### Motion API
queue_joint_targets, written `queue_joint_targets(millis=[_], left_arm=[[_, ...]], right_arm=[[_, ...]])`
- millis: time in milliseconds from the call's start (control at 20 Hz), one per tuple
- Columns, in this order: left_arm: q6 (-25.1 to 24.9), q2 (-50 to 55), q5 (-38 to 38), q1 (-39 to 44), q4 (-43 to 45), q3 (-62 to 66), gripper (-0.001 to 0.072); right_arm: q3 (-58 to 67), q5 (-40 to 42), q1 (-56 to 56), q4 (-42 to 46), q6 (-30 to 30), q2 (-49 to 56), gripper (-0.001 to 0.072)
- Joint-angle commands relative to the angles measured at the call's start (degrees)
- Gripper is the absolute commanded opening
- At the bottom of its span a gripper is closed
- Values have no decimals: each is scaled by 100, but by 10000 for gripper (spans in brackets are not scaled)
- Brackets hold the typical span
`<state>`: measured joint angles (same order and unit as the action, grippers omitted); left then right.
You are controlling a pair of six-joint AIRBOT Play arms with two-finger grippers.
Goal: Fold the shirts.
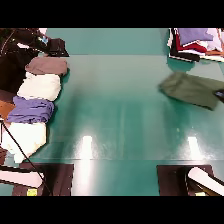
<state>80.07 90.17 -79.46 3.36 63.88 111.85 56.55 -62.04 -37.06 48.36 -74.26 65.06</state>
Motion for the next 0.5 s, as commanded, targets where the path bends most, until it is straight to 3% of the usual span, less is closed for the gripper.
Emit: queue_joint_targets(millis=[0, 200, 350, 400, 450], left_arm=[[57, 0, 13, 2, -55, -2, 23], [55, 0, 4, 0, -103, -2, 23], [52, 0, -9, 0, -101, -2, 23], [50, 0, -7, 0, -101, -2, 24], [48, 0, -11, 0, -98, -2, 24]], right_arm=[[-315, 155, -1512, 133, -31, -236, 16], [-310, 9, -1777, 284, -39, 52, 15], [-295, -184, -1547, 1333, -181, 70, 19], [-269, -323, -1488, 1648, -181, 70, 123], [-216, -518, -1480, 1985, -181, 70, 415]])
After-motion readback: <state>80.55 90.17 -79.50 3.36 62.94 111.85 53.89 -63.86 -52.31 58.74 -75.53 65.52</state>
